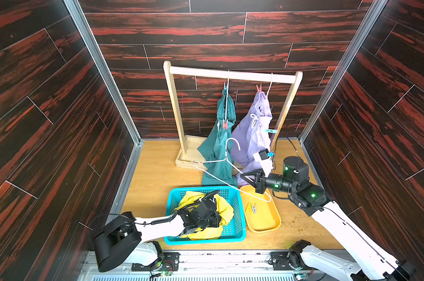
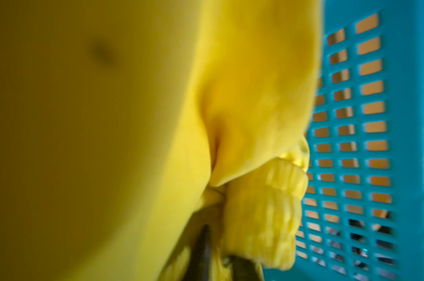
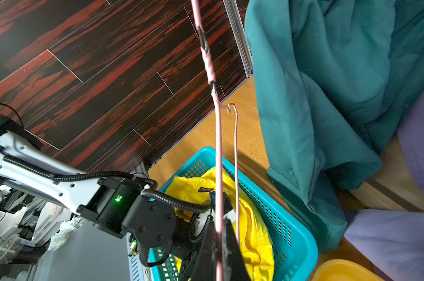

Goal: Remove the clothespins securing shorts to the hanger
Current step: Place the shorts in the basket, then place the hanger on the clothesline.

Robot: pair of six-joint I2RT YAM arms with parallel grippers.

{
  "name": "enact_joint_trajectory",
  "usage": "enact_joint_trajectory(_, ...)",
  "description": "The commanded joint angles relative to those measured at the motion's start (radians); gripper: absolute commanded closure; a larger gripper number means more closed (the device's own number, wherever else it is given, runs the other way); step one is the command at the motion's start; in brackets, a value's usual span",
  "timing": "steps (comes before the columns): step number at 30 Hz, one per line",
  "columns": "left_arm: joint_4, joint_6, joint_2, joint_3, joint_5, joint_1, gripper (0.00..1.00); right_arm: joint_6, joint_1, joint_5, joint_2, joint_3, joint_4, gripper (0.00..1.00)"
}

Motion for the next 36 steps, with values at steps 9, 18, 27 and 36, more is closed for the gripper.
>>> enact_joint_trajectory(9, -0.422, 0.314, -0.438, 0.179, -0.168, -0.006, 0.00, -0.024, -0.025, -0.026, 0.001, 0.041, 0.006, 1.00)
enact_joint_trajectory(18, -0.368, 0.463, -0.760, 0.143, -0.329, -0.007, 0.00, -0.105, -0.040, -0.115, 0.063, 0.130, -0.006, 1.00)
enact_joint_trajectory(27, -0.304, 0.747, -0.812, 0.263, -0.545, -0.005, 0.00, -0.336, -0.096, -0.336, 0.202, 0.304, -0.160, 1.00)
enact_joint_trajectory(36, -0.269, 0.993, -0.721, 0.399, -0.560, 0.001, 0.00, -0.575, -0.219, -0.525, 0.299, 0.446, -0.361, 1.00)
